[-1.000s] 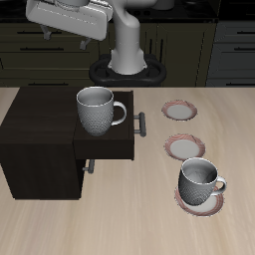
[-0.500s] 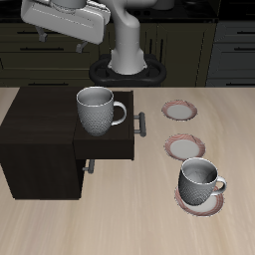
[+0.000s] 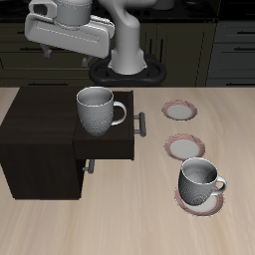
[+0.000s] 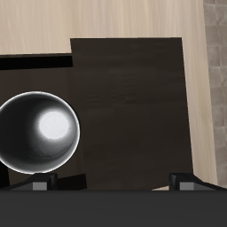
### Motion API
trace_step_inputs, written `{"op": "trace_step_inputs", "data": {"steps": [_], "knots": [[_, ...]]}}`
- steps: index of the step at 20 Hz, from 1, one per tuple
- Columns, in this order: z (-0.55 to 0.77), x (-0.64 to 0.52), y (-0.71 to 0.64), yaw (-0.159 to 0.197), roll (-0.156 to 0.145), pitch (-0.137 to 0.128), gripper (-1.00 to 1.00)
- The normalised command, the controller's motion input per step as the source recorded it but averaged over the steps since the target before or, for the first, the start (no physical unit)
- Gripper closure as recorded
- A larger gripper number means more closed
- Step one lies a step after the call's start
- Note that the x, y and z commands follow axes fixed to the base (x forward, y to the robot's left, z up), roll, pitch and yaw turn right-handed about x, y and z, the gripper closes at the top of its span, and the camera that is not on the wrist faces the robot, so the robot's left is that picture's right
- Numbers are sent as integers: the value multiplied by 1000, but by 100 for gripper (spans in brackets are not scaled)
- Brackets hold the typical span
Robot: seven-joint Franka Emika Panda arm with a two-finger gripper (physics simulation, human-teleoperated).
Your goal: Place the porcelain mug that is in the drawer onto the top of the cabinet and close the drawer
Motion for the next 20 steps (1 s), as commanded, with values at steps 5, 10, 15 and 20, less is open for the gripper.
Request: {"op": "trace_step_inputs", "data": {"steps": [5, 10, 15, 20], "knots": [[-318, 99, 130, 1, 21, 25, -100], [-399, 108, 98, -2, -5, 38, -100], [-267, 53, 22, -19, -7, 18, -100], [-229, -44, -1, -11, 8, 19, -100]]}}
